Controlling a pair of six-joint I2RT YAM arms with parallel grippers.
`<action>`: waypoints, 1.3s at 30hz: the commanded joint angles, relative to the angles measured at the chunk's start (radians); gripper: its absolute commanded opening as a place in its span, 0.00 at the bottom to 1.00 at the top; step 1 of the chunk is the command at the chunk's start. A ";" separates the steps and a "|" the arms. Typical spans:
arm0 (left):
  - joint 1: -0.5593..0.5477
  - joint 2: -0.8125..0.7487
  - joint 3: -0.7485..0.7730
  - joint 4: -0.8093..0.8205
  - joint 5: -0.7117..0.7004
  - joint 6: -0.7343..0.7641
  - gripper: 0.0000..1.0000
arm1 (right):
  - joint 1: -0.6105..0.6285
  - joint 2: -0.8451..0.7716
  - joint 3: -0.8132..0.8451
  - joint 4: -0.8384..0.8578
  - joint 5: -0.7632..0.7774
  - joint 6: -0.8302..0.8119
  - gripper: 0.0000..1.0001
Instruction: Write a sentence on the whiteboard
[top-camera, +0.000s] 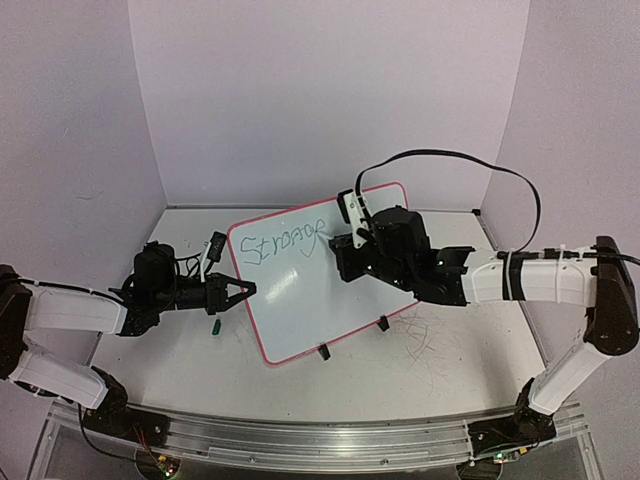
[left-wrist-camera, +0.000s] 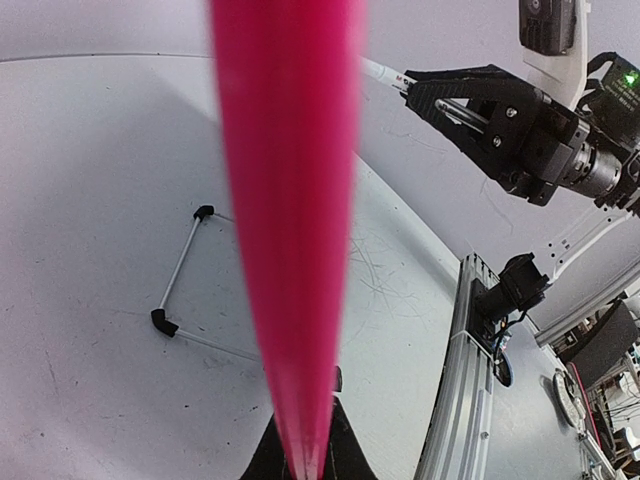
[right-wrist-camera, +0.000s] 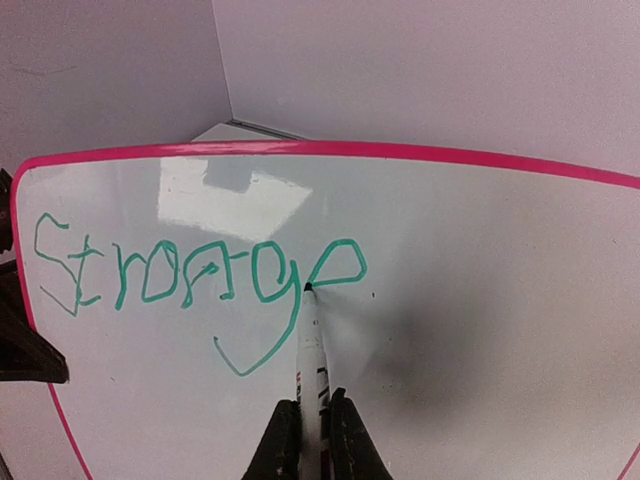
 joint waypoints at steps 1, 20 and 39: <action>0.002 -0.025 0.021 -0.007 -0.024 0.077 0.00 | -0.002 -0.023 -0.030 -0.040 0.020 0.020 0.00; 0.002 -0.022 0.021 -0.010 -0.024 0.076 0.00 | -0.032 -0.106 -0.064 0.036 0.007 -0.017 0.00; 0.003 -0.015 0.028 -0.010 -0.020 0.077 0.00 | -0.032 -0.042 0.018 0.054 0.028 -0.056 0.00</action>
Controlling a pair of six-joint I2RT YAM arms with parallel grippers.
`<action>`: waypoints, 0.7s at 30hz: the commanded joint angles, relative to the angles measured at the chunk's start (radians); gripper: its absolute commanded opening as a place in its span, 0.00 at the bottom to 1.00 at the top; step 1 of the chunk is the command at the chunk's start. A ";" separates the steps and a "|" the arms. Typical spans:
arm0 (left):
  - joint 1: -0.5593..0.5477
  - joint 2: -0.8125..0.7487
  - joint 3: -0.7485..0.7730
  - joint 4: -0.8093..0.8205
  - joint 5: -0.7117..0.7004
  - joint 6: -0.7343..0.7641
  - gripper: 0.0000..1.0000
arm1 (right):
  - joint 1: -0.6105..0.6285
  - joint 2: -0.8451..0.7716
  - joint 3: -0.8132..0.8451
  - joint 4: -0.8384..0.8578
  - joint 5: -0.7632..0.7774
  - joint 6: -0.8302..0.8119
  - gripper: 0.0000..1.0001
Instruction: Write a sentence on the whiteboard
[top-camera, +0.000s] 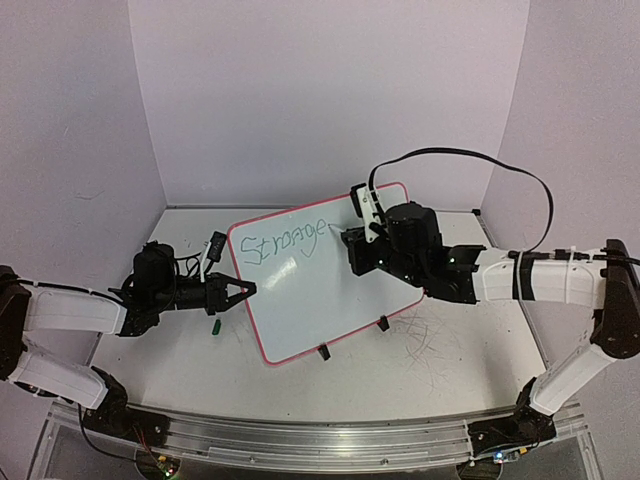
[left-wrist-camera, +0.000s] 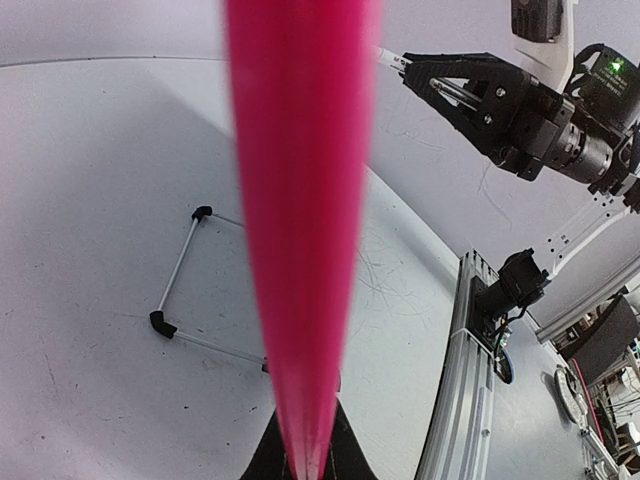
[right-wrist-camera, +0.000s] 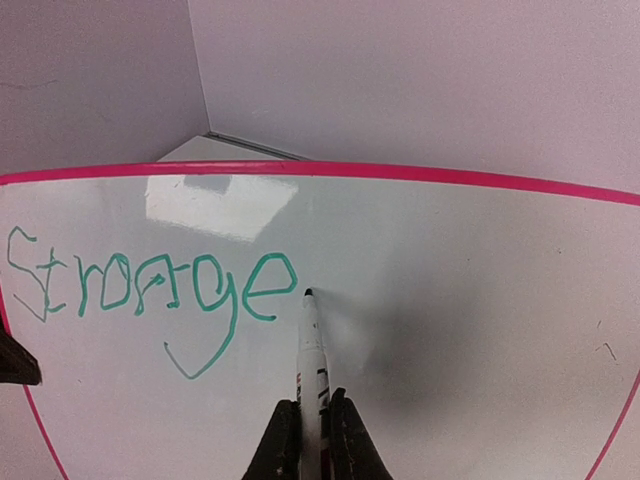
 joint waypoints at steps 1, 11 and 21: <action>0.005 -0.009 0.029 -0.010 -0.023 0.066 0.00 | 0.001 0.016 0.062 0.037 0.014 -0.016 0.00; 0.004 -0.012 0.025 -0.010 -0.025 0.068 0.00 | 0.001 0.039 0.076 0.036 0.047 -0.002 0.00; 0.004 -0.007 0.024 -0.010 -0.024 0.071 0.00 | 0.000 0.015 0.033 -0.006 0.041 0.027 0.00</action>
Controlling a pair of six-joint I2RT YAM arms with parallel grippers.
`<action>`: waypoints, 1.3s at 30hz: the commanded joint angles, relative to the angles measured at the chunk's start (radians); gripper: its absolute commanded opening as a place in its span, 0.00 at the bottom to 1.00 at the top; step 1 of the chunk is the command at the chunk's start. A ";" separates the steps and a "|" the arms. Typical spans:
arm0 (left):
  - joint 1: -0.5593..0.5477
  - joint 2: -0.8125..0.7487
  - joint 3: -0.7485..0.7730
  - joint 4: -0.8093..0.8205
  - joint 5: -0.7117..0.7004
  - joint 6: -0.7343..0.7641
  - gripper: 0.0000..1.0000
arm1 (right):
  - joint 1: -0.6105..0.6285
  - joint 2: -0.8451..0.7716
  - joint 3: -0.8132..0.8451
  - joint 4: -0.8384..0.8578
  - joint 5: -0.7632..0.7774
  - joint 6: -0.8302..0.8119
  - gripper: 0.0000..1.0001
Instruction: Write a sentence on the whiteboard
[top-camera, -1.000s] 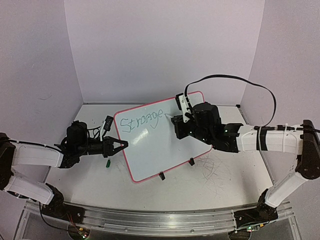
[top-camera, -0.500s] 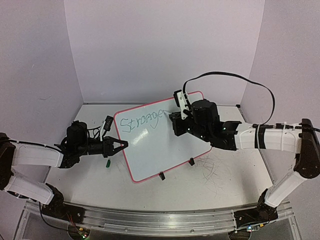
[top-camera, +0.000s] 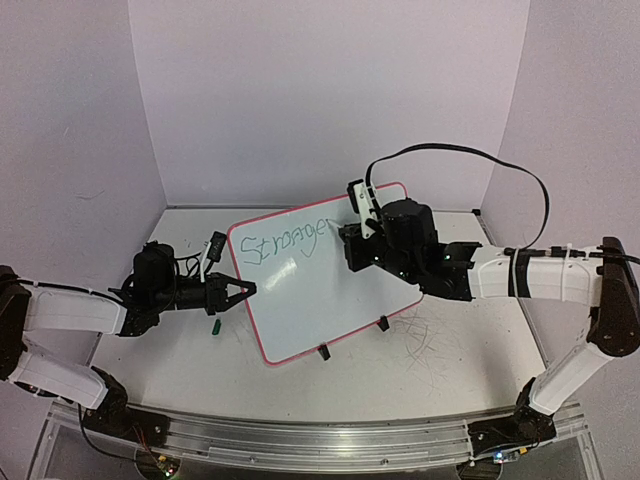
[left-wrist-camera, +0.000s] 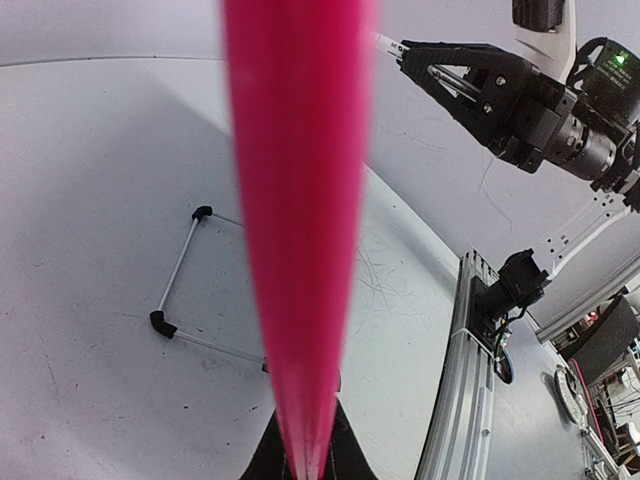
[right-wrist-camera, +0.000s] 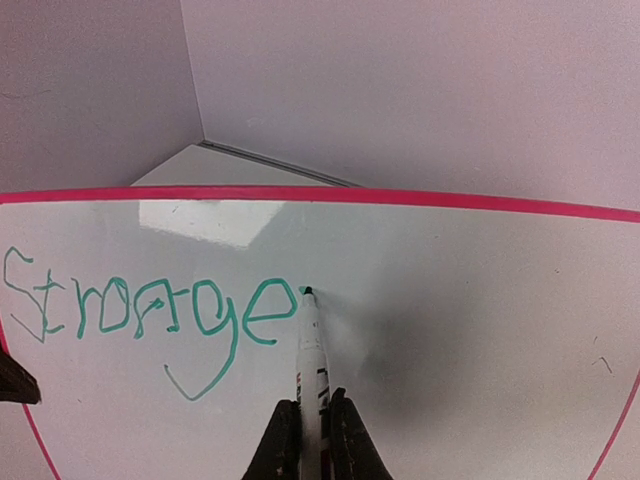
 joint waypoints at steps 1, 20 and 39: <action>0.004 -0.007 0.024 -0.010 -0.024 0.071 0.00 | 0.000 -0.012 -0.009 -0.011 0.012 0.028 0.00; 0.004 -0.004 0.028 -0.011 -0.019 0.068 0.00 | 0.006 -0.028 -0.054 -0.024 -0.007 0.064 0.00; 0.004 -0.012 0.021 -0.011 -0.021 0.068 0.00 | 0.003 0.027 0.036 0.008 0.041 0.035 0.00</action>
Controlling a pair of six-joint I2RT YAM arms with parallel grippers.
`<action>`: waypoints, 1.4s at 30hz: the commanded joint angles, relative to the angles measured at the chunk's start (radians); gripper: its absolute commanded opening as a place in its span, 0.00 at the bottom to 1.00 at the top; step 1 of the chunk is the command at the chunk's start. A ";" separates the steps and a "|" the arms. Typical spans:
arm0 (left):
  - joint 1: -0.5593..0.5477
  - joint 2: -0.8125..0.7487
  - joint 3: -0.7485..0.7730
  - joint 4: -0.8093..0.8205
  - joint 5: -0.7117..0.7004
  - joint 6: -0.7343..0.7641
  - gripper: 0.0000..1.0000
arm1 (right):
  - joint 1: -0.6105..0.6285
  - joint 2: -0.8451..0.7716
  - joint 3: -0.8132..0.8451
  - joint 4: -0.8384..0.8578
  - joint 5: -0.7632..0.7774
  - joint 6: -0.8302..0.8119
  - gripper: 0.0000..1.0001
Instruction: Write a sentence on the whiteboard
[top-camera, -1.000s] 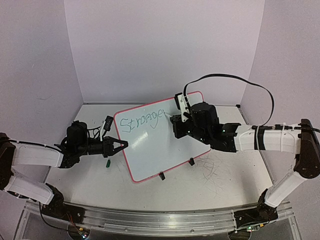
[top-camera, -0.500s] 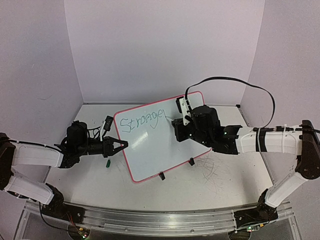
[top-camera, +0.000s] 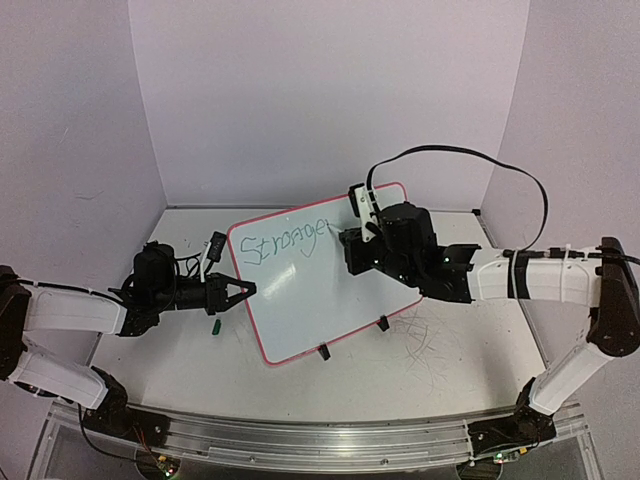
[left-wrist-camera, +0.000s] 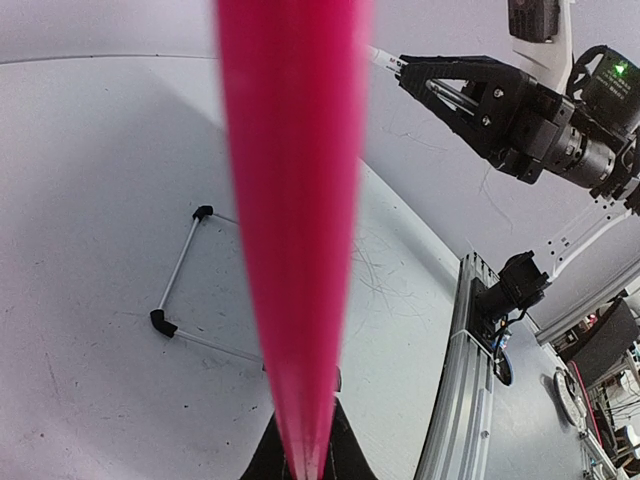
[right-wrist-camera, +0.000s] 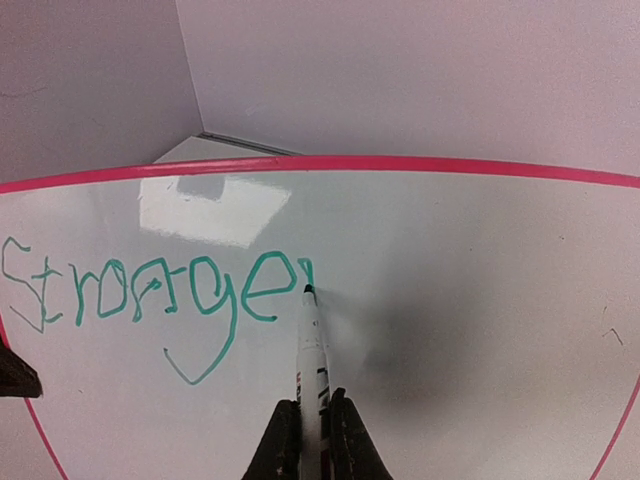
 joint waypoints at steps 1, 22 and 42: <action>0.004 -0.013 0.021 -0.006 -0.018 0.073 0.00 | -0.002 0.029 0.052 0.019 0.047 -0.009 0.00; 0.005 -0.015 0.012 -0.006 -0.037 0.072 0.00 | -0.014 -0.206 -0.110 0.127 0.010 -0.035 0.00; 0.004 -0.009 0.033 -0.018 -0.043 0.069 0.00 | -0.026 -0.192 -0.124 0.050 -0.060 -0.121 0.00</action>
